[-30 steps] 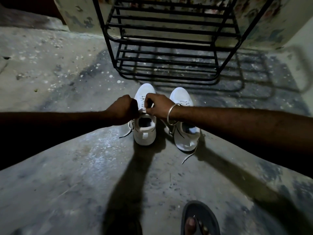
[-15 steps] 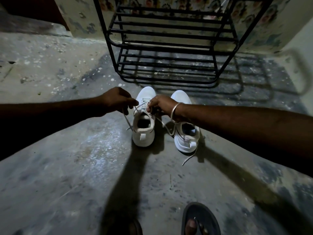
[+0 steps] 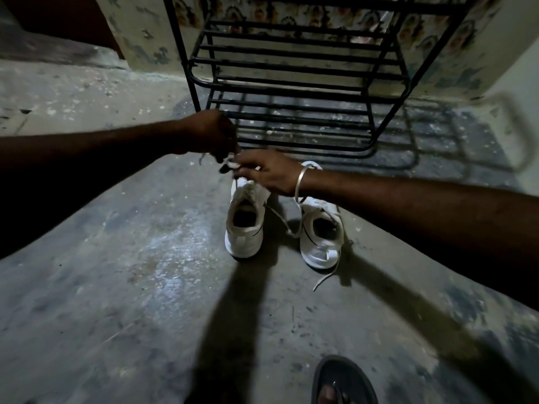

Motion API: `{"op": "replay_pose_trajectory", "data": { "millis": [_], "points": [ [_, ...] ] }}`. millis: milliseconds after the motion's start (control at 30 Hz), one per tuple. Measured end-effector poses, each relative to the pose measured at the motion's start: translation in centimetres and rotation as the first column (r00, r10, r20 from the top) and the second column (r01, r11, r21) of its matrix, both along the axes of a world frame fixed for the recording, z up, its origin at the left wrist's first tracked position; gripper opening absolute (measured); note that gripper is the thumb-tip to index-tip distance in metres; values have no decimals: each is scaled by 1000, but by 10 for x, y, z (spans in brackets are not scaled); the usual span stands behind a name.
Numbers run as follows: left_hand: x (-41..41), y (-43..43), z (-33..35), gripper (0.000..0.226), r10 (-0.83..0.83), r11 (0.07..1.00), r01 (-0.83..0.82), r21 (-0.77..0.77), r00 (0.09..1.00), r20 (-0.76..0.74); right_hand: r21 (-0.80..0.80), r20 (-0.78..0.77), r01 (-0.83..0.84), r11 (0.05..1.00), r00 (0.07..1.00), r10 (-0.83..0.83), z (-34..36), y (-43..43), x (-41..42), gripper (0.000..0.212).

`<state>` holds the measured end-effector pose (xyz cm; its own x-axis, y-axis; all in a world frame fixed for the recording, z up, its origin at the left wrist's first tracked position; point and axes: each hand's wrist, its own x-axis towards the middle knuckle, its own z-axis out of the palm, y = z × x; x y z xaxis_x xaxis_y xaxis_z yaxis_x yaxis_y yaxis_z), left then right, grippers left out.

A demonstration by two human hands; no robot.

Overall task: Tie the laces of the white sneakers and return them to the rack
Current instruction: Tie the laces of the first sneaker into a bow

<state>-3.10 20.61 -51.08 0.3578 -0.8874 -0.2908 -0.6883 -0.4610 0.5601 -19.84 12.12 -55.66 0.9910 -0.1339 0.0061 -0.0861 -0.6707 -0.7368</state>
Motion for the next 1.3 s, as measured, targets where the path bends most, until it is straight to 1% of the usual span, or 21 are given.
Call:
{"op": "replay_pose_trajectory", "data": {
  "millis": [33, 100, 167, 233, 300, 367, 400, 467, 567, 600, 700, 733, 800, 867, 933, 967, 1000, 1067, 1133, 1200, 1300],
  "points": [
    [-3, -5, 2, 13, -29, 999, 29, -42, 1000, -3, -153, -8, -92, 984, 996, 92, 4, 6, 1, 36],
    [-14, -14, 8, 17, -64, 991, 59, -122, 997, -39, -411, -91, -254, 876, 967, 238, 15, 17, 3, 46],
    [-23, -21, 13, 21, -90, 980, 83, -183, 996, -30, -609, -196, -312, 729, 950, 242, 17, 21, 4, 44],
    [-27, -23, 15, 22, -124, 968, 119, -222, 992, -6, -690, -265, -306, 656, 950, 164, 13, 14, 4, 40],
    [-26, -20, 13, 22, -138, 965, 133, -228, 990, -4, -709, -387, -371, 600, 916, 108, 10, 6, 6, 37],
    [-22, -13, 8, 23, -124, 966, 117, -231, 992, -15, -736, -403, -417, 534, 903, 148, 4, -2, 8, 37],
    [-20, -10, 6, 26, -110, 965, 99, -241, 993, -33, -735, -402, -419, 533, 902, 156, 2, -6, 9, 37],
    [-19, -2, 1, 42, -62, 963, 49, -264, 997, -44, -698, -386, -385, 604, 913, 135, -1, -9, 12, 31],
    [-22, 12, -8, 64, -74, 978, 82, -190, 996, 47, -636, -332, -254, 729, 943, 39, 1, -10, 17, 23],
    [-23, 17, -15, 67, -94, 987, 94, -132, 996, 3, -613, -309, -214, 761, 951, 19, 2, -10, 18, 22],
    [-27, 31, -36, 70, -76, 996, 87, 28, 956, -283, -543, -273, -123, 831, 961, -36, -1, -11, 19, 23],
    [-29, 34, -43, 66, -64, 996, 77, 34, 954, -294, -521, -271, -102, 848, 961, -51, -2, -11, 19, 23],
    [-28, 37, -53, 48, -79, 997, 80, 4, 983, -163, -474, -271, -60, 878, 959, -81, -3, -12, 19, 21],
    [-25, 38, -56, 24, -150, 988, 152, -39, 988, 39, -440, -278, -41, 897, 956, -93, -3, -12, 17, 19],
    [-18, 38, -54, 8, -272, 945, 309, -109, 925, 266, -430, -294, -40, 902, 951, -98, -3, -14, 14, 15],
    [-16, 35, -54, 6, -298, 918, 372, -140, 877, 377, -430, -297, -35, 902, 949, -105, -3, -17, 10, 12],
    [-12, 34, -52, 5, -274, 904, 388, -181, 849, 452, -437, -298, -30, 899, 948, -113, -3, -19, 9, 16],
    [-7, 30, -46, 9, -162, 905, 328, -271, 854, 494, -442, -291, -20, 897, 949, -122, -3, -21, 7, 24],
    [-7, 26, -43, 19, -91, 911, 268, -314, 872, 482, -430, -279, -12, 903, 953, -120, -1, -18, 7, 15],
    [-12, 22, -48, 23, -113, 923, 267, -275, 875, 470, -411, -246, 22, 911, 960, -134, -1, -16, 9, 12],
    [-27, 23, -61, 9, -115, 967, 187, -174, 927, 357, -391, -194, 83, 917, 966, -170, 0, -15, 10, 16]
  ]
}}
